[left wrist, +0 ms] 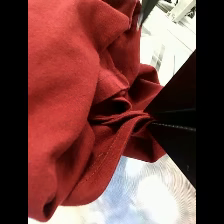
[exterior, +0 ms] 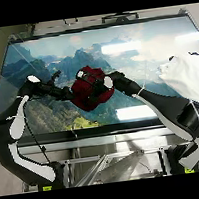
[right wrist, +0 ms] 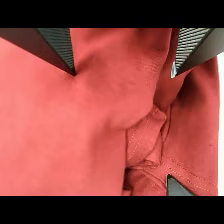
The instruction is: Fold the shirts.
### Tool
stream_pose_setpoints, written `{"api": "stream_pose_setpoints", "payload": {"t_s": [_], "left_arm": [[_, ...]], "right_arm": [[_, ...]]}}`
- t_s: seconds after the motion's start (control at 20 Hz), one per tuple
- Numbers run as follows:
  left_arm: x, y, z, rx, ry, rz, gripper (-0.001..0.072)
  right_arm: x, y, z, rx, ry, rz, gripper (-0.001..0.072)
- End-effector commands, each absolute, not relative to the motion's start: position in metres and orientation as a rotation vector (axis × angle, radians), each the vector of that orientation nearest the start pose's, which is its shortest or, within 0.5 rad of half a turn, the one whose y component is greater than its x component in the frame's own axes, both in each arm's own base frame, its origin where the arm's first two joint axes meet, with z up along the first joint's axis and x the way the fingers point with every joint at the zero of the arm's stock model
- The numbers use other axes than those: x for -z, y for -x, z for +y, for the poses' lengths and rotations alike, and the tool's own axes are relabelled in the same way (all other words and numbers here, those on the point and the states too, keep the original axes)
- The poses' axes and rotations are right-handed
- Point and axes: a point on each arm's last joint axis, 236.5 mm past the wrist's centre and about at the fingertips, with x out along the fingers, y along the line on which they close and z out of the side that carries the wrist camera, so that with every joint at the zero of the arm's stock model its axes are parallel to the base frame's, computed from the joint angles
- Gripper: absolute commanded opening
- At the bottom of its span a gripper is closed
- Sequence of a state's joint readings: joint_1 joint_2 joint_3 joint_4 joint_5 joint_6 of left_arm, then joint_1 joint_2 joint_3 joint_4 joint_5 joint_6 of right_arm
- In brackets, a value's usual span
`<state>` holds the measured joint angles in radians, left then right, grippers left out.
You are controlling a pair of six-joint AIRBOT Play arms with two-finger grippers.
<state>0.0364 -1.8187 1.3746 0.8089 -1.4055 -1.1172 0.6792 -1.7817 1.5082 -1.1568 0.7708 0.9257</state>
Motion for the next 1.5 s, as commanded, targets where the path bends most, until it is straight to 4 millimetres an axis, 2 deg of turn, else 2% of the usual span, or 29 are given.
{"api": "stream_pose_setpoints", "payload": {"t_s": [0.0,0.1,0.2,0.25,0.3,0.4,0.5,0.55,0.65,0.75,0.8,0.85,0.9,0.95,1.05,1.1,1.15,1.2,1.25,1.35,1.45], "left_arm": [[0.076,-0.391,-0.147,0.741,0.476,1.560,0.0023],[0.076,-0.389,-0.147,0.745,0.477,1.564,0.0022],[0.075,-0.389,-0.147,0.748,0.477,1.567,0.0023],[0.075,-0.389,-0.147,0.749,0.477,1.567,0.0022],[0.073,-0.388,-0.145,0.751,0.481,1.568,0.0022],[0.061,-0.389,-0.137,0.754,0.480,1.544,0.0022],[0.033,-0.399,-0.121,0.729,0.488,1.460,0.0022],[0.008,-0.407,-0.113,0.723,0.519,1.384,0.0022],[-0.058,-0.423,-0.095,0.731,0.611,1.179,0.0022],[-0.140,-0.431,-0.072,0.753,0.709,0.927,0.0022],[-0.177,-0.430,-0.062,0.763,0.737,0.816,0.0022],[-0.216,-0.425,-0.052,0.776,0.744,0.694,0.0022],[-0.246,-0.417,-0.046,0.788,0.742,0.607,0.0023],[-0.273,-0.406,-0.042,0.794,0.730,0.530,0.0022],[-0.305,-0.387,-0.046,0.788,0.672,0.453,0.0022],[-0.314,-0.379,-0.053,0.795,0.643,0.437,0.0022],[-0.319,-0.374,-0.060,0.807,0.613,0.422,0.0023],[-0.321,-0.372,-0.067,0.816,0.598,0.422,0.0023],[-0.314,-0.375,-0.072,0.807,0.576,0.444,0.0022],[-0.275,-0.387,-0.084,0.786,0.521,0.562,0.0023],[-0.216,-0.400,-0.100,0.785,0.475,0.730,0.0023]], "right_arm": [[0.058,-0.410,0.405,-1.004,0.590,0.760,0.0715],[0.051,-0.430,0.404,-0.926,0.545,0.716,0.0694],[0.044,-0.437,0.400,-0.888,0.493,0.729,0.0242],[0.037,-0.437,0.399,-0.883,0.480,0.729,0.0165],[0.026,-0.437,0.399,-0.884,0.476,0.718,0.0037],[-0.006,-0.439,0.398,-0.880,0.461,0.665,0.0020],[-0.056,-0.447,0.385,-0.851,0.436,0.581,0.0018],[-0.086,-0.455,0.372,-0.821,0.414,0.530,0.0018],[-0.156,-0.473,0.328,-0.720,0.318,0.429,0.0019],[-0.213,-0.483,0.273,-0.604,0.178,0.384,0.0018],[-0.237,-0.480,0.246,-0.553,0.112,0.373,0.0018],[-0.256,-0.474,0.225,-0.519,0.069,0.366,0.0019],[-0.275,-0.465,0.208,-0.497,0.051,0.352,0.0019],[-0.290,-0.454,0.198,-0.490,0.038,0.337,0.0019],[-0.313,-0.427,0.190,-0.494,-0.003,0.331,0.0019],[-0.313,-0.417,0.189,-0.498,-0.022,0.358,0.0019],[-0.305,-0.411,0.189,-0.500,-0.037,0.407,0.0019],[-0.292,-0.409,0.190,-0.500,-0.045,0.463,0.0019],[-0.272,-0.410,0.191,-0.501,-0.039,0.523,0.0019],[-0.222,-0.416,0.198,-0.502,-0.047,0.660,0.0020],[-0.157,-0.427,0.202,-0.480,-0.054,0.807,0.0020]]}}
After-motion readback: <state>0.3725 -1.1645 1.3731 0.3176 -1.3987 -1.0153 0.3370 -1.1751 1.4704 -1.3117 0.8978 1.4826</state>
